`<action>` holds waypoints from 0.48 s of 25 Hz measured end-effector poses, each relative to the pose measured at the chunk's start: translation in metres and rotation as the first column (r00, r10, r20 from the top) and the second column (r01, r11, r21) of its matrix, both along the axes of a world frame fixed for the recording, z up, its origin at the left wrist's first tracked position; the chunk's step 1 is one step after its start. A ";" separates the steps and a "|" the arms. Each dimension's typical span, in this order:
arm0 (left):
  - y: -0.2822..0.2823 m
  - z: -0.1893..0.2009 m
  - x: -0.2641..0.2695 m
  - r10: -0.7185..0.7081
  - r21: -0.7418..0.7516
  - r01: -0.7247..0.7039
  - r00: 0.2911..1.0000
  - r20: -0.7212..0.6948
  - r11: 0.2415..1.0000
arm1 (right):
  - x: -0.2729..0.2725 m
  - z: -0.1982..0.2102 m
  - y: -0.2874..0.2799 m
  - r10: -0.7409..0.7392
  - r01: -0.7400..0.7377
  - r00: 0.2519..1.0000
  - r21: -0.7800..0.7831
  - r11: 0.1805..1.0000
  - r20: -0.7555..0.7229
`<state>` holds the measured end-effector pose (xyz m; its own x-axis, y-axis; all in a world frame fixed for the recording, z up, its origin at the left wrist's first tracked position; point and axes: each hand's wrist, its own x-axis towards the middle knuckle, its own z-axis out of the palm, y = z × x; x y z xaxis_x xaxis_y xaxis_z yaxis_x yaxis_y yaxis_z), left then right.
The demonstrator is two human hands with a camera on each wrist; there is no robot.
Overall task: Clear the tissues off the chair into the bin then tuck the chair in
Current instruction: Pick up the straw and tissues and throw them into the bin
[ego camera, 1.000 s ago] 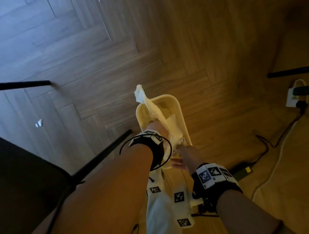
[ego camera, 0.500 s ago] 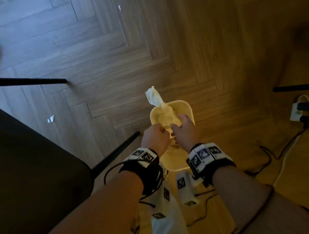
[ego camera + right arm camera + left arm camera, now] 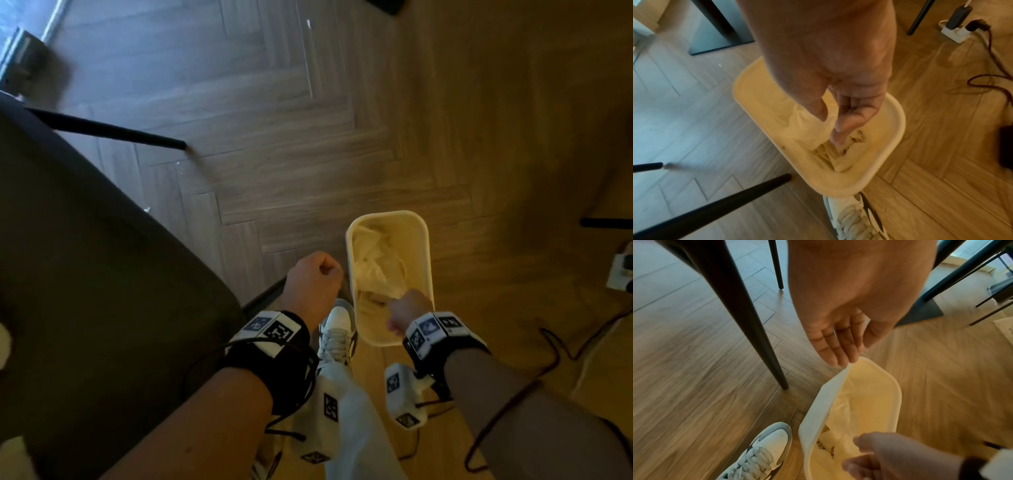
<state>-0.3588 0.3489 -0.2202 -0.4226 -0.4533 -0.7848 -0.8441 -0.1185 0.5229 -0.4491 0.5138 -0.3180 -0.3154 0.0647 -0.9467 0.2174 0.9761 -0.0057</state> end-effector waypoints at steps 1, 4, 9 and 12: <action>-0.003 0.010 0.005 0.006 0.016 -0.006 1.000 -0.014 1.000 | 0.003 0.016 -0.004 -0.017 0.017 0.999 -0.001 1.000 -0.042; -0.013 0.044 0.019 0.114 0.085 -0.107 0.990 -0.083 0.991 | 0.010 0.073 -0.040 -0.080 0.044 0.982 -0.201 0.979 -0.172; -0.055 0.110 0.064 0.246 0.128 -0.224 0.949 -0.196 0.966 | 0.046 0.185 -0.143 0.108 -0.221 0.968 -0.570 0.791 -0.227; -0.102 0.156 0.104 0.233 0.006 -0.240 0.939 -0.253 0.971 | 0.086 0.228 -0.196 0.169 -0.296 0.953 -0.648 0.702 -0.253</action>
<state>-0.2548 0.2470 -0.0646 -0.4820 -0.5816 -0.6553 -0.6349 -0.2835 0.7187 -0.3636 0.3176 -0.0901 -0.3841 -0.6632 -0.6423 -0.0827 0.7176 -0.6915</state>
